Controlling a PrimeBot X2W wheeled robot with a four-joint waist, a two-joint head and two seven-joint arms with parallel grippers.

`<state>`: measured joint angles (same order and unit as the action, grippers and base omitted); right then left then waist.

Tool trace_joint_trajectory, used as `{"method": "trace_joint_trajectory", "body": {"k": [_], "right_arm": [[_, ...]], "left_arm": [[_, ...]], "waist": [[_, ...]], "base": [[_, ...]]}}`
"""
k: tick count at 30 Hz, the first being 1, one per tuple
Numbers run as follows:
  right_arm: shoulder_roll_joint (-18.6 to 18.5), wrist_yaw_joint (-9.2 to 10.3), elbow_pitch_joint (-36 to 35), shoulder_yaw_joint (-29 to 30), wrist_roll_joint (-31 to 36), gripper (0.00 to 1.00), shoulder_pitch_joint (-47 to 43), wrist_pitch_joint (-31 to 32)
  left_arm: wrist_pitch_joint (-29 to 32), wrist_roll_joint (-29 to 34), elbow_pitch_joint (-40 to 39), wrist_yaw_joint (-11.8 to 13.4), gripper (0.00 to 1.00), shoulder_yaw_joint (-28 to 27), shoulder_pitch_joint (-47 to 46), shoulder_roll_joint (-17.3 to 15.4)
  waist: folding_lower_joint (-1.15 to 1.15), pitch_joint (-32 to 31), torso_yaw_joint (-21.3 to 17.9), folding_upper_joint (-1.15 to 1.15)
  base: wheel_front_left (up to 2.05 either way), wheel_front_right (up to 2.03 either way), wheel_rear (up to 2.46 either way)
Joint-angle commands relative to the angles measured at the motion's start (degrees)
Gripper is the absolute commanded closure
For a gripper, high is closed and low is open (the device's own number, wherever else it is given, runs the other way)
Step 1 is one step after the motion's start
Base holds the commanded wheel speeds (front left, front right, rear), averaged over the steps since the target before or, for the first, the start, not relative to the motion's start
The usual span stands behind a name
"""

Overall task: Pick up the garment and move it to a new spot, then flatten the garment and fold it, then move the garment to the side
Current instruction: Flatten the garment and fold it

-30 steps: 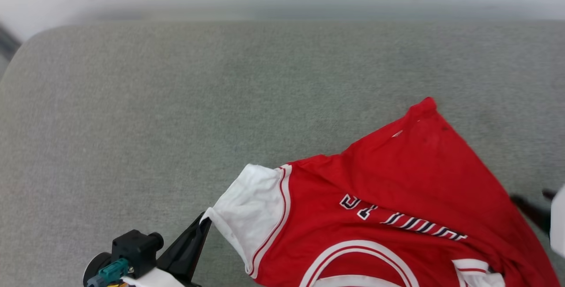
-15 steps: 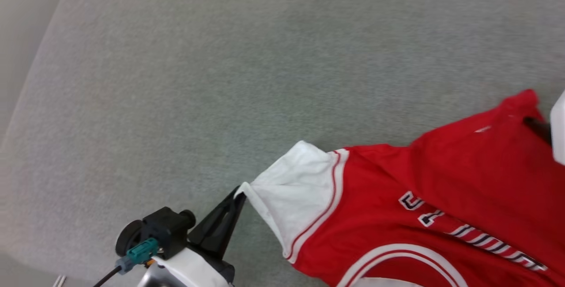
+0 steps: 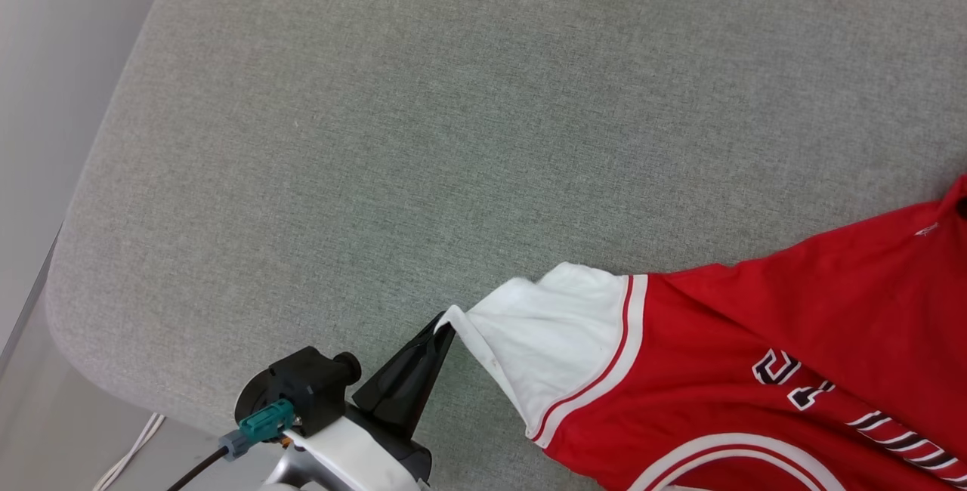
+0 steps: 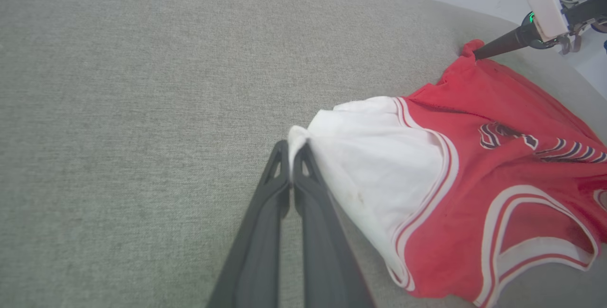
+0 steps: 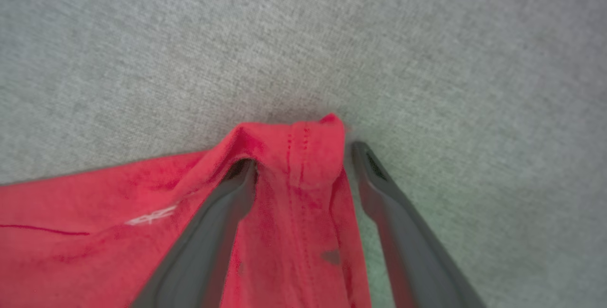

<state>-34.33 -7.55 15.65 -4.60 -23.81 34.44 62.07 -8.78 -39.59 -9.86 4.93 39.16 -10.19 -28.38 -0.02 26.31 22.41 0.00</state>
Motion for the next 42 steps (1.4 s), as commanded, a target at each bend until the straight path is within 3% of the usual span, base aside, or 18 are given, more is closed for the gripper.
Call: {"method": "trace_joint_trajectory", "body": {"k": [1, 2, 3, 12, 20, 21, 30, 42], "right_arm": [[1.57, 0.12, 5.51, -2.53, 0.09, 0.31, -5.39, 0.04], [1.51, 0.12, 5.85, -2.44, 0.18, 0.71, -5.44, -0.51], [1.44, 0.12, 6.24, -2.58, 0.06, 1.0, -5.55, -0.91], [1.38, 0.07, 7.47, -4.65, -0.94, 1.0, -2.0, -7.5], [1.89, 0.08, 8.41, -6.88, -4.18, 1.0, 3.19, -15.51], [1.89, 0.08, 7.63, -8.3, -5.87, 1.0, 4.54, -17.98], [-0.53, 0.09, 0.86, -10.02, -11.08, 1.0, 8.34, -23.38], [1.55, 0.08, -11.68, -8.43, -13.63, 1.0, 10.03, -28.65]], "left_arm": [[-0.4, -0.12, 0.22, -0.24, 1.0, -0.05, -0.71, 0.11], [-0.5, -0.19, 0.4, -0.26, 1.0, -0.07, -0.71, 0.08], [-0.55, -0.27, 0.61, -0.26, 1.0, -0.1, -0.7, 0.04], [-0.26, 0.64, 1.26, 0.79, 1.0, -0.82, -0.15, -1.94], [0.45, 0.37, -0.8, 2.79, 1.0, -3.08, 1.78, -5.87], [0.82, 0.46, -2.55, 3.85, 1.0, -4.79, 1.89, -8.11], [0.45, 0.79, -8.57, 6.61, 1.0, -12.48, -1.46, -14.42], [-0.49, 0.17, -16.67, 10.09, 1.0, -25.82, -9.99, -21.23]], "waist": [[0.02, 0.05, 0.16, 0.0], [0.02, -0.04, 0.17, 0.0], [0.02, -0.2, 0.13, 0.0], [0.02, -4.54, -2.4, 0.0], [0.02, -12.11, -6.76, 0.0], [0.02, -14.93, -8.93, 0.0], [0.02, -19.62, -15.54, 0.0], [0.02, -21.95, -23.93, 0.0]], "base": [[0.0, 0.0, 0.0], [0.0, 0.0, 0.0], [0.0, 0.0, 0.0], [0.0, 0.0, 0.0], [0.0, 0.0, 0.0], [0.0, 0.0, 0.0], [0.0, 0.0, 0.0], [0.0, 0.0, 0.0]]}}
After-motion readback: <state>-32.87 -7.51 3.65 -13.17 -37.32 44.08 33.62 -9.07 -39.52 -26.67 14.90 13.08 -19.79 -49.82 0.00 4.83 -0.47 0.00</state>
